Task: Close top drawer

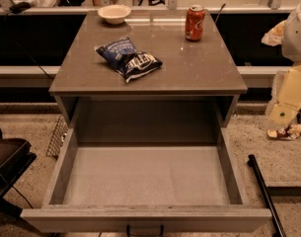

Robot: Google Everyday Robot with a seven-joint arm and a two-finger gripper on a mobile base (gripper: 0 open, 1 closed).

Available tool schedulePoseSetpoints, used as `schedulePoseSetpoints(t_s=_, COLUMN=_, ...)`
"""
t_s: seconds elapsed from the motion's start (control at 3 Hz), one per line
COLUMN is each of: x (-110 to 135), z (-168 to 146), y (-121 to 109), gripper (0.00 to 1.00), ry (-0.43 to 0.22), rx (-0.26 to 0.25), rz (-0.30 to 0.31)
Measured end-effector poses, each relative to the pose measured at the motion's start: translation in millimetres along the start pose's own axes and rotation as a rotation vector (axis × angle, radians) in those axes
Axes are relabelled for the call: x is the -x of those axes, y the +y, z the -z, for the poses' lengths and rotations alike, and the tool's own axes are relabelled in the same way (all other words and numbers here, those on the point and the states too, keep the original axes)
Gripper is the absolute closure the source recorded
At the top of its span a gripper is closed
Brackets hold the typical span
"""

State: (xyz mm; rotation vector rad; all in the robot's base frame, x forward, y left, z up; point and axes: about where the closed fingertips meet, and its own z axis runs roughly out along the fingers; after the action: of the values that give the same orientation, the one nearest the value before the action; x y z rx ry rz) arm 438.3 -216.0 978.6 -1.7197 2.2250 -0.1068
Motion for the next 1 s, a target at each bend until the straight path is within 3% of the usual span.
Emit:
schedulePoseSetpoints(t_s=0.67, x=0.7, z=5.9, y=-3.9, gripper=0.0, ry=0.014, rx=-0.014, rz=-0.001)
schedulePoseSetpoints(t_s=1.0, x=-19.1, z=1.3, y=6.1, gripper=0.0, ry=0.014, rx=-0.017, rz=-0.022)
